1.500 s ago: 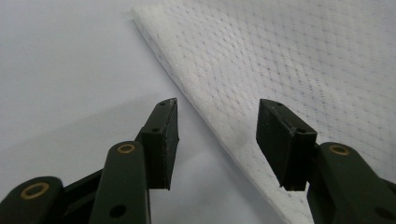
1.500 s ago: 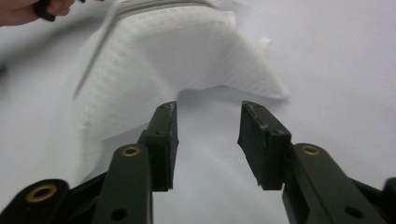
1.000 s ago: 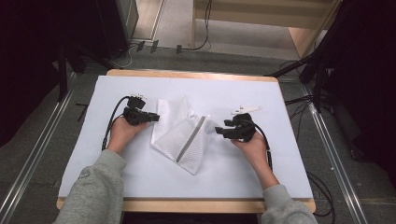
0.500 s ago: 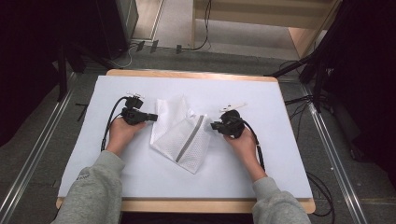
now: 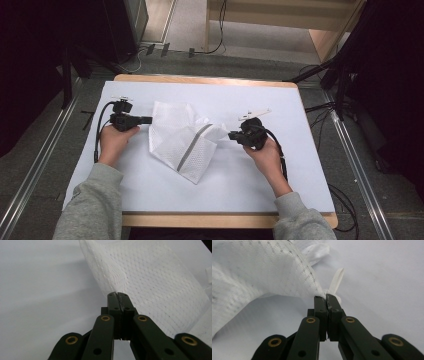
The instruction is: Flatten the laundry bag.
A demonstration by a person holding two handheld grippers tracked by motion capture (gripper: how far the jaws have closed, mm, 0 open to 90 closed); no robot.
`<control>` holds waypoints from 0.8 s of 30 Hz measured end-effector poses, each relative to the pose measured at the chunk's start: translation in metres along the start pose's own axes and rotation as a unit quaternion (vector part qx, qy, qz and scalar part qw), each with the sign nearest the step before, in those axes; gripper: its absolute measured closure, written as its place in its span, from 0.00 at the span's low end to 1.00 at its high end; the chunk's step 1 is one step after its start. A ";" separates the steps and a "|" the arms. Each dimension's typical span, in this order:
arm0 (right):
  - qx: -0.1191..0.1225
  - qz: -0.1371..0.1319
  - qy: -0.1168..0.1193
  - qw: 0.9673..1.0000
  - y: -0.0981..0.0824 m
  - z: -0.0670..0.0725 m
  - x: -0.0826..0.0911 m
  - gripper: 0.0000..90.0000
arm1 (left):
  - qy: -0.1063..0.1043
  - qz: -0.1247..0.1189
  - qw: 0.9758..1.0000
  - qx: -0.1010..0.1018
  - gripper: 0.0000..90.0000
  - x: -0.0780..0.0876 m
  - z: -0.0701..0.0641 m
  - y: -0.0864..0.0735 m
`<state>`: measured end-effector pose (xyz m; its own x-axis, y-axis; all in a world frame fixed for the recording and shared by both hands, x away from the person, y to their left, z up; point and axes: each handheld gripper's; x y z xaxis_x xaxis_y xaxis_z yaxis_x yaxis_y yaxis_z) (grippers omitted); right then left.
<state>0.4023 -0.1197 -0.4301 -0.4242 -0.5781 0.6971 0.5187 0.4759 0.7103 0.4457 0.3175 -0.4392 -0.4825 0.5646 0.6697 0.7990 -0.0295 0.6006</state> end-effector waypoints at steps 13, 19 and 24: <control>-0.005 -0.019 -0.006 1.000 -0.013 0.003 0.039 1.00 | 0.012 -0.013 0.999 0.030 1.00 0.019 0.020 -0.004; -0.004 -0.023 -0.005 1.000 -0.025 0.008 0.057 1.00 | 0.023 -0.013 0.999 0.037 1.00 0.019 0.024 -0.005; -0.005 -0.022 -0.003 1.000 -0.037 0.016 0.068 1.00 | 0.028 -0.019 0.998 0.050 1.00 0.022 0.031 -0.006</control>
<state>0.3426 -0.1663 -0.4071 -0.4515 -0.5945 0.6654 0.5065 0.4432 0.7396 0.4410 0.3555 -0.4414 -0.5306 0.5162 0.6724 0.8100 0.0749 0.5817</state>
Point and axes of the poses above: each handheld gripper's, and its own axes: x roughly backward along the jaws, y roughly out of its top, z roughly to its left, and after that the axes turned 5 degrees about x, right-handed
